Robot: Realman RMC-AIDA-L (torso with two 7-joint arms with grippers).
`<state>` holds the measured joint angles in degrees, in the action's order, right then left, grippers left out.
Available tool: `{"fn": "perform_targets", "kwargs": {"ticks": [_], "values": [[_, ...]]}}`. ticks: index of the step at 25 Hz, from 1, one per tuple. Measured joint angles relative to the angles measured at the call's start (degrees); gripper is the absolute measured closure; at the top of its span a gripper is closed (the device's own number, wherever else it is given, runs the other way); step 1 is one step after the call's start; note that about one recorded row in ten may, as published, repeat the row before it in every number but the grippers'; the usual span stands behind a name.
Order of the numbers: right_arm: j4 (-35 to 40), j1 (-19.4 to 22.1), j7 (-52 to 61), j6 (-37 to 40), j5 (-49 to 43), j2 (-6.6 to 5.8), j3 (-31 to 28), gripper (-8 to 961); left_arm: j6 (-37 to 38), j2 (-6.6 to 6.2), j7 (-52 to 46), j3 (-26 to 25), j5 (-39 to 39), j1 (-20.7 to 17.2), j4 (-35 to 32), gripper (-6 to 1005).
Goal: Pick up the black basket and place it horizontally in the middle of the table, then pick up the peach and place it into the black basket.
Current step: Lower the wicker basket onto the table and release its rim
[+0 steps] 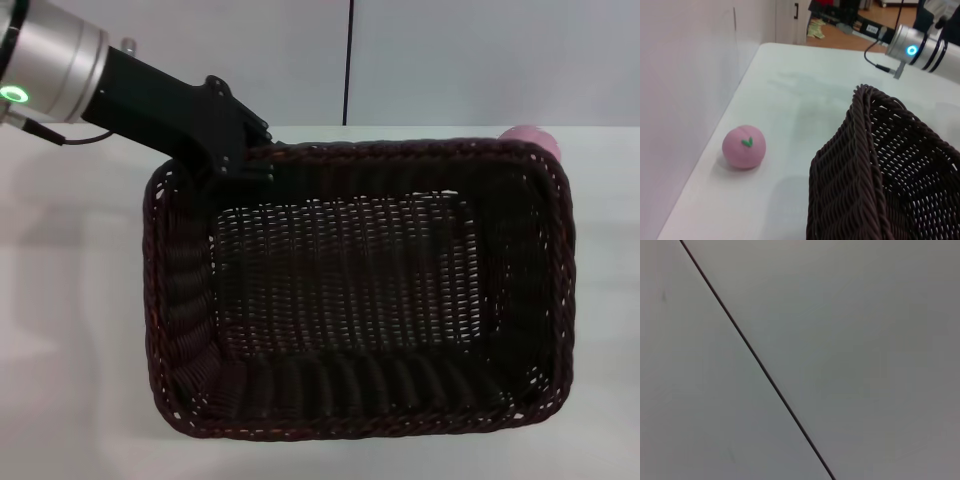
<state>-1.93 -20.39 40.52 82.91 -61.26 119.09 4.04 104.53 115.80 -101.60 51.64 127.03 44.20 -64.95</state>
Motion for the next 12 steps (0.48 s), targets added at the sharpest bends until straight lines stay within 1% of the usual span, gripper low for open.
{"fn": "perform_targets", "kwargs": {"ticks": [2, 5, 6, 7, 12], "values": [[0.0, 0.0, 0.0, -0.3, 0.0, 0.0, 0.0, 397, -2.3, 0.4, 3.1, 0.3, 1.9, 1.5, 3.4, 791], [0.0, 0.0, 0.0, -0.7, 0.0, 0.0, 0.0, 397, -2.3, 0.4, 3.1, 0.3, 1.9, 1.5, 3.4, 789], [0.0, 0.0, 0.0, -0.8, 0.0, 0.0, 0.0, 397, -3.1, 0.6, 4.1, 0.5, 2.4, 1.8, 4.4, 789], [0.0, -0.1, 0.0, -1.0, 0.0, 0.0, 0.1, 397, -4.8, 1.3, 6.4, 0.7, 3.2, 2.9, 6.5, 788], [0.0, -0.1, 0.0, -1.2, -0.1, 0.0, 0.1, 397, -5.8, 1.87, 8.4, 1.1, 3.2, 3.7, 8.0, 785]]}}
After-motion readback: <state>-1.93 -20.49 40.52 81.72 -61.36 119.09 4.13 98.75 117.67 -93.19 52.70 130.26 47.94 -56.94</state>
